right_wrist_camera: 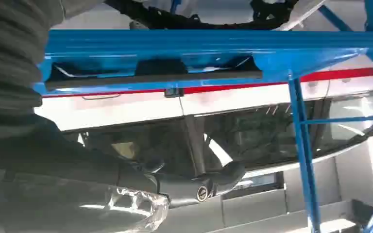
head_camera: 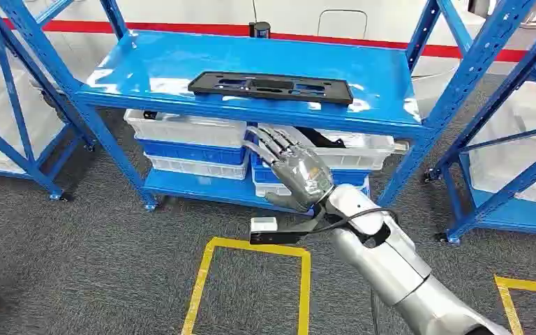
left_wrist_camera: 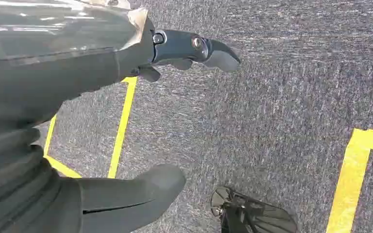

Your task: Take the parts from the cabinet and place them on the table.

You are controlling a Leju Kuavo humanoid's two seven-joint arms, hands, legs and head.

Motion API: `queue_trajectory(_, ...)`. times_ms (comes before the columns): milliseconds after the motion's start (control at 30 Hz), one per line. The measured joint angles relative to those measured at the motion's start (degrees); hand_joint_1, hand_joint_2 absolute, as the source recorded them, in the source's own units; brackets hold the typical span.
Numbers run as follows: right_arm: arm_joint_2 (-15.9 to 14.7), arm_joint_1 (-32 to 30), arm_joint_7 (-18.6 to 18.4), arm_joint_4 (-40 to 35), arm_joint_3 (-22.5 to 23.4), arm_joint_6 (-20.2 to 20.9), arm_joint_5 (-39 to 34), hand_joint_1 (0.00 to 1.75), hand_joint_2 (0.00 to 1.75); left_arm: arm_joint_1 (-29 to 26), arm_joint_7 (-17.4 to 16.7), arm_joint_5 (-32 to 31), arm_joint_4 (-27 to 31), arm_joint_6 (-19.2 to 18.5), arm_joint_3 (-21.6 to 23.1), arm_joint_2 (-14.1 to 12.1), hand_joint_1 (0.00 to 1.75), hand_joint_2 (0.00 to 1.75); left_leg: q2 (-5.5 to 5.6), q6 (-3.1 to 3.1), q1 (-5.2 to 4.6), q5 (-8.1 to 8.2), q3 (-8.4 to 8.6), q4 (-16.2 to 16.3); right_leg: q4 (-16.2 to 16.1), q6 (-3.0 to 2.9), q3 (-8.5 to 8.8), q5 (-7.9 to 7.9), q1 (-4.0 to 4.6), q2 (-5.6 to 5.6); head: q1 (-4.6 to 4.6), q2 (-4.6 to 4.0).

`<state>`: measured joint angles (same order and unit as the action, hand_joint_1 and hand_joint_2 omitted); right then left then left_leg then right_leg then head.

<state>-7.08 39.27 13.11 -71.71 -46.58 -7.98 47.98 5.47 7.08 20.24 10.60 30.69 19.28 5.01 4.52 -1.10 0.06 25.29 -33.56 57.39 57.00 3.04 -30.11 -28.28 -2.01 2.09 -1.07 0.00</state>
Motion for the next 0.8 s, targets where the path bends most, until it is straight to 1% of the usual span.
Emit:
queue_trajectory(267, 0.72, 1.43, -0.09, 2.56, -1.79, 0.44, -0.35, 0.0, 1.75, 0.02, -0.07, 0.02, 0.0, 0.02, 0.13, 0.0, 0.0, 1.75, 0.0, 0.0, -0.03, 0.0, -0.01, 0.01, -0.01, 0.0, 0.0, 0.0, -0.01, 0.0, 0.0, 0.0)
queue_trajectory(333, 0.92, 2.2, -0.57, 3.86, -2.4, 1.18, -0.57, 0.0, 1.75, 0.06, -0.22, -0.02, 0.0, 0.02, 0.18, 0.0, 0.0, 1.75, -0.01, 0.0, -0.02, 0.0, -0.01, 0.01, -0.01, 0.0, -0.01, 0.0, -0.01, 0.0, -0.02, 0.0)
queue_trajectory(500, 1.64, 3.6, -1.36, 6.89, -3.32, 0.9, -0.68, 0.0, 1.75, 0.18, -0.31, -0.05, 0.0, -0.04, 0.18, 0.09, 0.0, 1.75, -0.02, 0.0, -0.02, 0.0, 0.0, 0.01, -0.01, 0.0, 0.0, 0.0, 0.0, 0.0, 0.0, 0.0)
queue_trajectory(600, 2.54, 4.78, -4.03, 9.9, -3.89, 0.24, 0.66, 0.0, 1.75, 0.29, -0.28, -0.09, 0.0, -0.2, 0.2, 0.15, 0.0, 1.75, -0.01, 0.0, -0.02, 0.0, 0.0, 0.01, -0.01, 0.0, 0.0, 0.0, 0.0, 0.0, 0.0, 0.0)
queue_trajectory(700, 3.8, 6.77, -7.26, 13.34, -4.11, -1.34, 2.01, 0.0, 1.75, 0.36, -0.72, -0.46, 0.0, -0.09, 0.37, 0.24, 0.0, 1.75, -0.03, 0.0, -0.02, -0.01, 0.0, 0.02, -0.01, 0.0, -0.01, 0.0, 0.0, 0.0, -0.02, 0.0)
queue_trajectory(733, 4.31, 7.81, -8.05, 15.28, -4.11, -1.88, 2.45, 0.0, 1.75, 0.4, -0.9, -0.5, 0.0, -0.02, 0.59, 0.28, 0.0, 1.75, -0.02, 0.0, -0.02, -0.01, 0.0, 0.02, -0.01, 0.0, -0.01, 0.0, -0.01, 0.0, 0.0, 0.0)
queue_trajectory(800, 5.44, 9.92, -8.48, 20.18, -3.98, -3.68, 3.3, 0.0, 1.75, 0.47, -1.22, -0.52, 0.0, 0.04, 0.81, 0.39, 0.0, 1.75, -0.01, 0.0, -0.02, -0.02, 0.01, 0.02, -0.01, 0.0, -0.01, 0.0, -0.01, 0.0, 0.0, 0.0)
